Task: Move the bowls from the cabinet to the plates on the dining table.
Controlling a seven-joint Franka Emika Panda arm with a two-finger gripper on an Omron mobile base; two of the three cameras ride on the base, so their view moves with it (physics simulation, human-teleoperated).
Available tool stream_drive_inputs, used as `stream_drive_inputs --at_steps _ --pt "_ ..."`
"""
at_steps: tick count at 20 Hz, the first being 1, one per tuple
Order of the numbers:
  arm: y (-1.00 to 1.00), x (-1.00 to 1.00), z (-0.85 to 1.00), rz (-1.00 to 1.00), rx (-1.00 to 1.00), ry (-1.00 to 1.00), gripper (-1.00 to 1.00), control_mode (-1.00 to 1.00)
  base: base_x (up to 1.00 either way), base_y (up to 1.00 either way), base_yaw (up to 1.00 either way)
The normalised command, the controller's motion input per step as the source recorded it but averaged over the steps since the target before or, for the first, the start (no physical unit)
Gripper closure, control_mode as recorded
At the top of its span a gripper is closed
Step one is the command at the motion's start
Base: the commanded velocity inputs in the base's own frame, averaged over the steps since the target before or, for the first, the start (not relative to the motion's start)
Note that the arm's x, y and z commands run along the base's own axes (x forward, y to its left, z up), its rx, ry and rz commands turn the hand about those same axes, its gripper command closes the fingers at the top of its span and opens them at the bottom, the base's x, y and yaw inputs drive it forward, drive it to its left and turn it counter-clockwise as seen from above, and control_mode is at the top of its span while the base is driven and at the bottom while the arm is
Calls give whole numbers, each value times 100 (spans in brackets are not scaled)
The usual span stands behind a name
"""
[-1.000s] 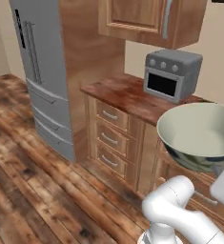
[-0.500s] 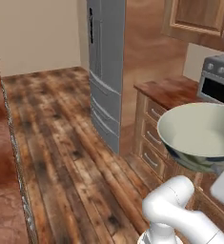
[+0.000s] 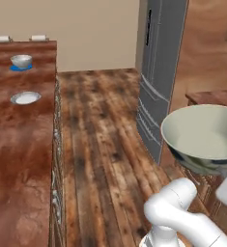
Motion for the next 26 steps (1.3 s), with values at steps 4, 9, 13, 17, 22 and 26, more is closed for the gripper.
stream_drive_inputs --at_steps 4,9,13,17,22,26 --pt "0 0 0 0 0 0 100 100 76 -14 40" --pt "0 0 0 0 0 0 100 100 70 -42 37" --pt "0 0 0 0 0 0 100 100 63 -58 40" --pt "0 0 0 0 0 0 100 100 46 -66 46" --pt "0 0 0 0 0 0 100 100 35 -66 52" --pt "0 0 0 0 0 0 100 100 28 -59 55"
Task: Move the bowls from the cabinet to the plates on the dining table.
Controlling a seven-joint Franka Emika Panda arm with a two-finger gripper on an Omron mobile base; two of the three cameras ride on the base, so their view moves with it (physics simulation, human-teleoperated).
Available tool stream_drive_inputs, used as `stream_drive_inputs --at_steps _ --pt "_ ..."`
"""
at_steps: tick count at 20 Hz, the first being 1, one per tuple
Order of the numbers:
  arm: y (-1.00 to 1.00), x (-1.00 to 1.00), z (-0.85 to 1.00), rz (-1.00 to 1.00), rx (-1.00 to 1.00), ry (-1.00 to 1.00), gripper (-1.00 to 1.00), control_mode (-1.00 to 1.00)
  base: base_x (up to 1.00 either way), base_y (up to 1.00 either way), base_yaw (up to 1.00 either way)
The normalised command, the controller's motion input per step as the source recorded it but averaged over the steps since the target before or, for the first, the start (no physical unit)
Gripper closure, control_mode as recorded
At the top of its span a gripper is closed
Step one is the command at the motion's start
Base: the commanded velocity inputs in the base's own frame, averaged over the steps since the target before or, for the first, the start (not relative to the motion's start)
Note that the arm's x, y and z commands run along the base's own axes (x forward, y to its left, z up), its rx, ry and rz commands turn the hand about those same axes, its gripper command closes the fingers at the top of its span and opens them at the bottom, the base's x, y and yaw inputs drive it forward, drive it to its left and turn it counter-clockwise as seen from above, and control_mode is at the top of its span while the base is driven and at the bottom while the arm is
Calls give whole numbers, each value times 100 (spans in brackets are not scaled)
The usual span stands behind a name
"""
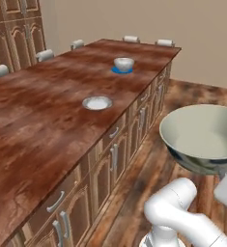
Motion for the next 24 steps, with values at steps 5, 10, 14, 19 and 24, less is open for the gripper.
stream_drive_inputs --at_steps 5,10,14,19,24 --pt "0 0 0 0 0 0 100 100 25 -59 52" --pt "0 0 0 0 0 0 100 100 39 -50 33" --pt "0 0 0 0 0 0 100 100 51 -55 25" --pt "0 0 0 0 0 0 100 100 42 -47 22" --pt "0 0 0 0 0 0 100 100 46 -43 19"
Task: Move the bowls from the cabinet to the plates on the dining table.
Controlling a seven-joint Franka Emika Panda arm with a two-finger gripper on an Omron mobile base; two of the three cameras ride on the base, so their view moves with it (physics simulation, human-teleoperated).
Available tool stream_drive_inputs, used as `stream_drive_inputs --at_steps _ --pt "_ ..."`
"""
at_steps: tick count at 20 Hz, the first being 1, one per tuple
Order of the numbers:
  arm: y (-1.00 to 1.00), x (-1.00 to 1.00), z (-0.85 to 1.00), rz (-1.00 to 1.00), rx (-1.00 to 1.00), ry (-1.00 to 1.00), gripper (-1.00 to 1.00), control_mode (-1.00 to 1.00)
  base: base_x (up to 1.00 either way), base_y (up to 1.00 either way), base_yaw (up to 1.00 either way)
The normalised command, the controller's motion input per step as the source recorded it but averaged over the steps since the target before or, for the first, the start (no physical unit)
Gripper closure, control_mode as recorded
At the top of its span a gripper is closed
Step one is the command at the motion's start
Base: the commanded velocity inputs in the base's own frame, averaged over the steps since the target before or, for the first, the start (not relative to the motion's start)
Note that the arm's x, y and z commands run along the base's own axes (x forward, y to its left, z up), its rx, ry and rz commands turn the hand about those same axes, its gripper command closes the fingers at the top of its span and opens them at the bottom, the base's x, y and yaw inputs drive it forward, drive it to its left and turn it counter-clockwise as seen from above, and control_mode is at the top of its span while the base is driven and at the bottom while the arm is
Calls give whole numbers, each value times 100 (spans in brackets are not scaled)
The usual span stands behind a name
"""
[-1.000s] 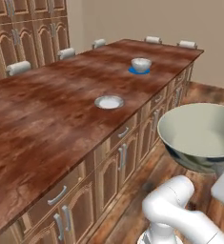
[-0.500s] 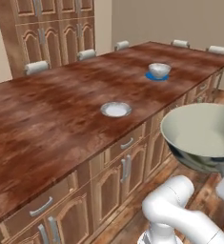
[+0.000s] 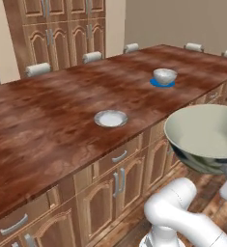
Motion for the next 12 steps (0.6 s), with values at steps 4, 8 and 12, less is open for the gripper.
stream_drive_inputs --at_steps 4,8,12 --pt "0 0 0 0 0 0 100 100 52 -37 18" --pt "0 0 0 0 0 0 100 100 52 -32 15" --pt "0 0 0 0 0 0 100 100 51 -19 10"
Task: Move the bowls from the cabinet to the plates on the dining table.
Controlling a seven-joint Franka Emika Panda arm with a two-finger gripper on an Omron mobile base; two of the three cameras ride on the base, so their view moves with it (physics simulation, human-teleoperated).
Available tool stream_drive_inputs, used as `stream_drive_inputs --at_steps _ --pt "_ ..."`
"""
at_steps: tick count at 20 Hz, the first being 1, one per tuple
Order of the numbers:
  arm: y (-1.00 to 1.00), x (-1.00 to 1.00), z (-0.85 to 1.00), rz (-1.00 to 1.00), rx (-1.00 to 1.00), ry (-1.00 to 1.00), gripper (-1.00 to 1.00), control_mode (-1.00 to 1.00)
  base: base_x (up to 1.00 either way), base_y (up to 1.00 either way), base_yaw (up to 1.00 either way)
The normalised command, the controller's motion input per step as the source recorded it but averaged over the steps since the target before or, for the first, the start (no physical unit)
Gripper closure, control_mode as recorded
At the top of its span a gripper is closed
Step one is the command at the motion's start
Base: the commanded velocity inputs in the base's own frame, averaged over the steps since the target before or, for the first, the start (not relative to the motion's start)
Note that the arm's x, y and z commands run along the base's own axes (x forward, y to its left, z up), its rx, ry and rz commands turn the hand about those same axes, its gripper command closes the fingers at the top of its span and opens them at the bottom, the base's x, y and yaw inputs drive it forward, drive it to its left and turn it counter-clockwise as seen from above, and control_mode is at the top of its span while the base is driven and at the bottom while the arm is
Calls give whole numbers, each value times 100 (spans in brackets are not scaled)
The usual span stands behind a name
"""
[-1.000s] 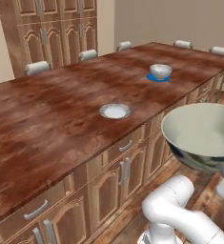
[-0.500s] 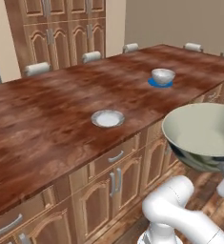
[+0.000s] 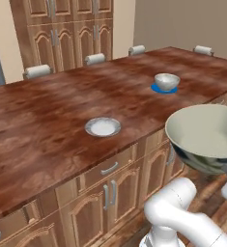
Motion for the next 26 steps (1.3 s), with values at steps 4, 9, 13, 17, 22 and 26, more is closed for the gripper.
stream_drive_inputs --at_steps 4,9,13,17,22,26 --pt "0 0 0 0 0 0 100 100 57 -2 5" --pt "0 0 0 0 0 0 100 100 53 0 3" --pt "0 0 0 0 0 0 100 100 44 0 3" --pt "0 0 0 0 0 0 100 100 39 -1 3" --pt "0 0 0 0 0 0 100 100 34 -4 3" --pt "0 0 0 0 0 0 100 100 36 -16 2"
